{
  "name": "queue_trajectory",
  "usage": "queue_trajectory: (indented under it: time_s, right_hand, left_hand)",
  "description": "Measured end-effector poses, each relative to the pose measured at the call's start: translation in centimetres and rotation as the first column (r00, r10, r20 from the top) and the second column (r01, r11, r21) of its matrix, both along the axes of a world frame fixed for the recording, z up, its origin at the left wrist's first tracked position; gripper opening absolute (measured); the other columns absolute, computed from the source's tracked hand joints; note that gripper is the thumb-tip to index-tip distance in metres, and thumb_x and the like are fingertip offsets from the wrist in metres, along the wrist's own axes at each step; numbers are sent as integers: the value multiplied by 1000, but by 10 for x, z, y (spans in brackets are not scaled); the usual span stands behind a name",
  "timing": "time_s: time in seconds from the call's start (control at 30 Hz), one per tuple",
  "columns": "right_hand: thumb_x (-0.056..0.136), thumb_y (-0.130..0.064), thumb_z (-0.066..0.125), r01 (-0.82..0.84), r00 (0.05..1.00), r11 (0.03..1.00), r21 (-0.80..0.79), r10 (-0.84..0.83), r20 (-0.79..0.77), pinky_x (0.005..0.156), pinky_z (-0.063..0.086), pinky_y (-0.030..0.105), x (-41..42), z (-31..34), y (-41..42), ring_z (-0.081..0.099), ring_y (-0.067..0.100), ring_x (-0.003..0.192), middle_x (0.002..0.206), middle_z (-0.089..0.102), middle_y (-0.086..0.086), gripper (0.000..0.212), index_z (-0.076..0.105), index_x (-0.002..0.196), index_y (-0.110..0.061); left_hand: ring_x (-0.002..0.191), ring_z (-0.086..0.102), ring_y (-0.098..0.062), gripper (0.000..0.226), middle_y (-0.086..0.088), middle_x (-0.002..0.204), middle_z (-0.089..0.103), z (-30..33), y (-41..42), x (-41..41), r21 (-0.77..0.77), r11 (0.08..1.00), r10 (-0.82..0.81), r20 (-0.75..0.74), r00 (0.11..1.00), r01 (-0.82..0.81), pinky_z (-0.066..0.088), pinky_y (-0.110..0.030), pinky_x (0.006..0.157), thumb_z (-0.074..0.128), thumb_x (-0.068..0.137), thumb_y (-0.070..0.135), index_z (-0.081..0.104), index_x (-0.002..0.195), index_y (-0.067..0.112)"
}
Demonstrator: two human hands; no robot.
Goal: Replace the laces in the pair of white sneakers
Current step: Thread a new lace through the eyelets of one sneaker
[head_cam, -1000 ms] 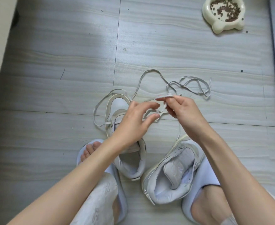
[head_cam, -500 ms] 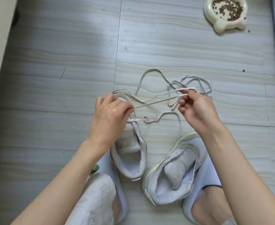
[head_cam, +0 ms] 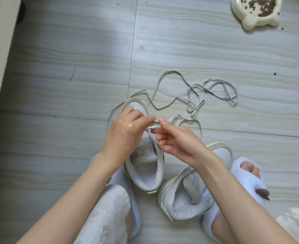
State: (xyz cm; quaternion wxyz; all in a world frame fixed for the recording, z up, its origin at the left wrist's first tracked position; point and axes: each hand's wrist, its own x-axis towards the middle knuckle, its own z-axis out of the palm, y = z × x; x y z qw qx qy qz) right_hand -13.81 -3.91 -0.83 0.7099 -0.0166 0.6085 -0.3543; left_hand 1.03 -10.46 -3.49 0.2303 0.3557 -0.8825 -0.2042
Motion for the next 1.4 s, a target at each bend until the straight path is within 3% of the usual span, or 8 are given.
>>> queue_trajectory:
  time_s: [0.17,0.27,0.4,0.5,0.7,0.9,1.13,1.4]
  right_hand:
    - [90,-12,58,86,974,994,-73,-100,-203,50,30,17,1,-7,-12,41,4,47,61,47,1,18,62,73,-7]
    - [91,-12,56,135,973,988,-78,-147,-176,48,31,17,3,-9,-12,44,6,50,61,50,1,17,59,74,-9]
    - [87,-29,62,104,994,994,-20,-104,-35,43,31,15,9,-7,-7,47,8,49,58,54,1,24,62,79,-7]
    - [89,-17,60,133,991,991,-13,-133,-24,38,27,13,11,-11,-7,44,7,46,57,52,2,18,58,75,-6]
    - [89,-2,58,206,972,978,-31,-208,-110,43,43,11,-2,-22,-16,60,6,49,63,63,5,9,60,80,-3]
    - [86,6,58,20,962,997,-78,-40,-270,51,51,13,-4,-36,-30,57,6,44,65,59,9,17,57,73,-4]
    - [90,-5,52,-252,789,967,-34,185,-586,54,46,26,4,-58,-25,54,12,54,62,58,1,25,53,68,-16]
    - [94,-6,50,-306,807,948,-89,208,-553,52,44,19,3,-62,-30,52,11,54,64,56,1,25,51,71,-17]
  left_hand:
    - [77,47,-19,31,-9,78,61,-10,7,5,67,997,-38,-37,999,41,42,-31,67,63,76,-12,67,102,5]
    - [76,49,-18,10,-6,77,64,-9,8,7,102,994,50,-39,998,-46,43,-27,69,63,83,5,70,90,2]
    - [72,47,-18,15,-4,71,62,-6,8,3,41,997,67,-38,997,-66,40,-23,69,60,88,15,67,80,4]
    - [72,48,-19,17,-5,73,63,-7,12,0,32,999,-10,-52,999,12,43,-26,69,59,90,16,69,84,4]
    - [83,58,-29,27,-1,89,69,-17,14,4,301,939,115,180,977,-166,46,-41,76,44,90,28,66,96,14]
    - [85,56,-30,9,-2,78,66,-22,18,0,370,871,230,274,934,-323,38,-38,78,62,85,20,70,89,19]
    - [96,56,-22,14,1,91,62,-23,14,-11,423,808,295,312,903,-410,41,-38,85,67,81,30,72,92,22]
    - [97,58,-20,18,5,99,62,-25,15,-10,362,850,263,337,904,-382,31,-34,84,60,85,31,70,100,26]
